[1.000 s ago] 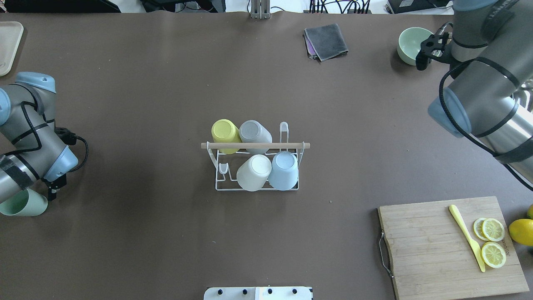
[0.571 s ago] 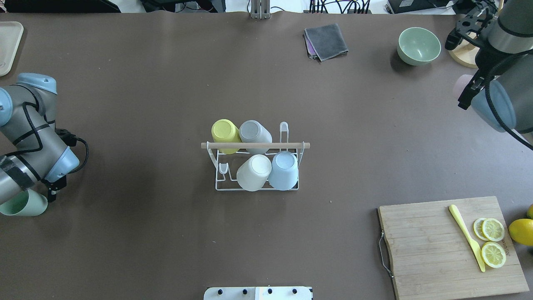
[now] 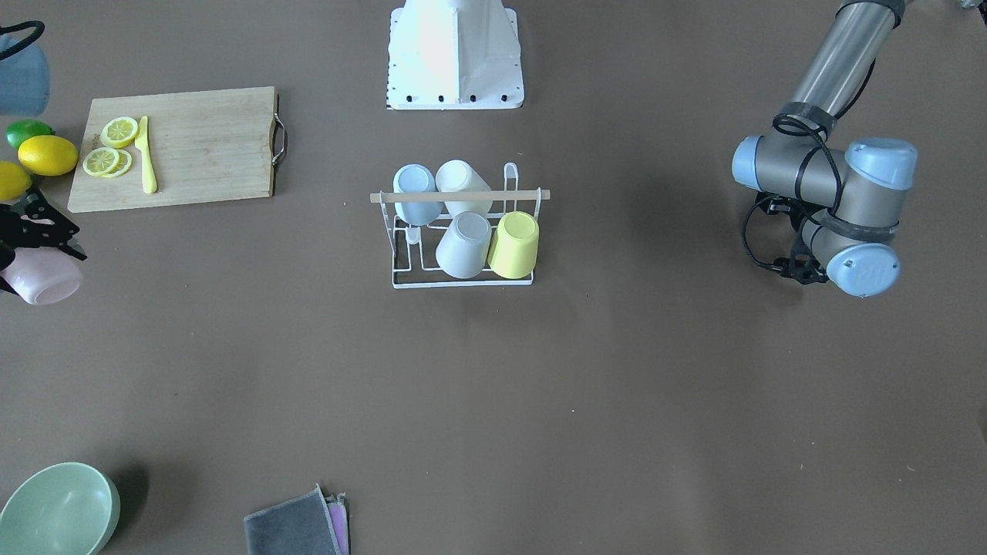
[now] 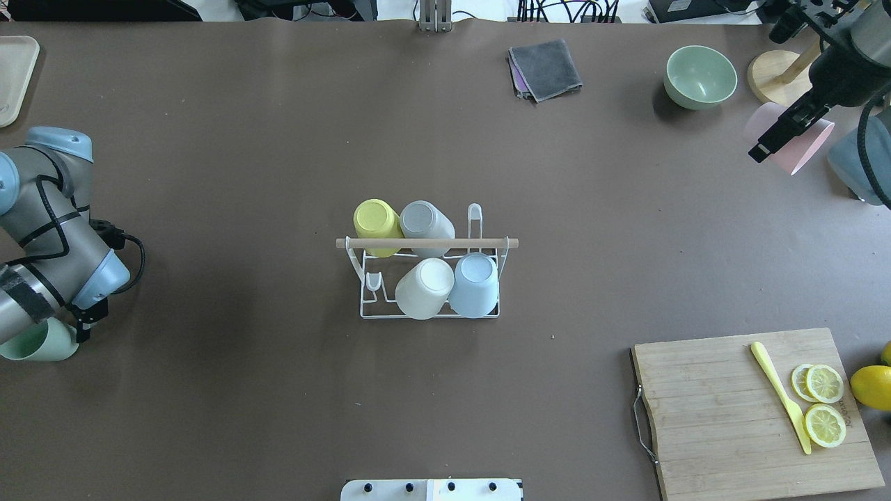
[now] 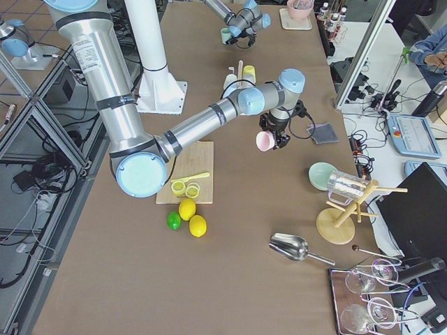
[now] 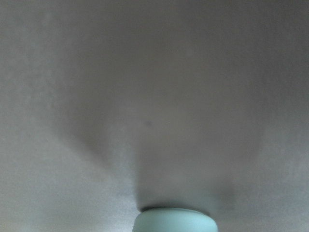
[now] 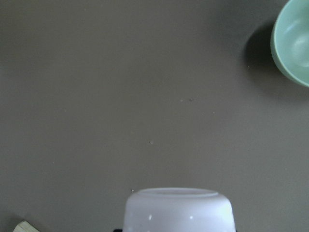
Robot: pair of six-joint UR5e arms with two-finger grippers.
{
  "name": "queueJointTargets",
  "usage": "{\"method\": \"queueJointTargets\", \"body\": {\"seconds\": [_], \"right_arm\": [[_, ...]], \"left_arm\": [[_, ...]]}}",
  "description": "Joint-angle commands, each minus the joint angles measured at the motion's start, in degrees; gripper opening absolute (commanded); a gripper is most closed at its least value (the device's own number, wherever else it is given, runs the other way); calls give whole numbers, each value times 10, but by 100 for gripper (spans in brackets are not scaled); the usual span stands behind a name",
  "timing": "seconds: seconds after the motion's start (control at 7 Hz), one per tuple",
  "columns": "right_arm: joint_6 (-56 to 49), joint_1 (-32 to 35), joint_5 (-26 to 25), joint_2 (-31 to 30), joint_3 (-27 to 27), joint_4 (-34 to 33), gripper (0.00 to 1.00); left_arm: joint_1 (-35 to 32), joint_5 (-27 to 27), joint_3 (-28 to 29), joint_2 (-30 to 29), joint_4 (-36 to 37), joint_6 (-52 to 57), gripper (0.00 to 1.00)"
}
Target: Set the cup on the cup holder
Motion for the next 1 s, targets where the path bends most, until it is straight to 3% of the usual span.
{"method": "queueJointTargets", "body": {"seconds": [0.0,0.14,0.29,0.71,0.86], "right_arm": [[-4,2,33,-2,-34,88,0],[-17,2,33,-1,-36,98,0],[-39,2,28,-13,-43,187,0],[-32,-21,-30,1,-183,572,0],[-27,-22,-39,4,-191,614,0]], "left_arm": [[1,0,0,1,0,0,99],[1,0,0,1,1,0,99],[1,0,0,1,1,0,99],[3,0,-1,0,16,0,99],[4,-1,0,1,16,0,97]]}}
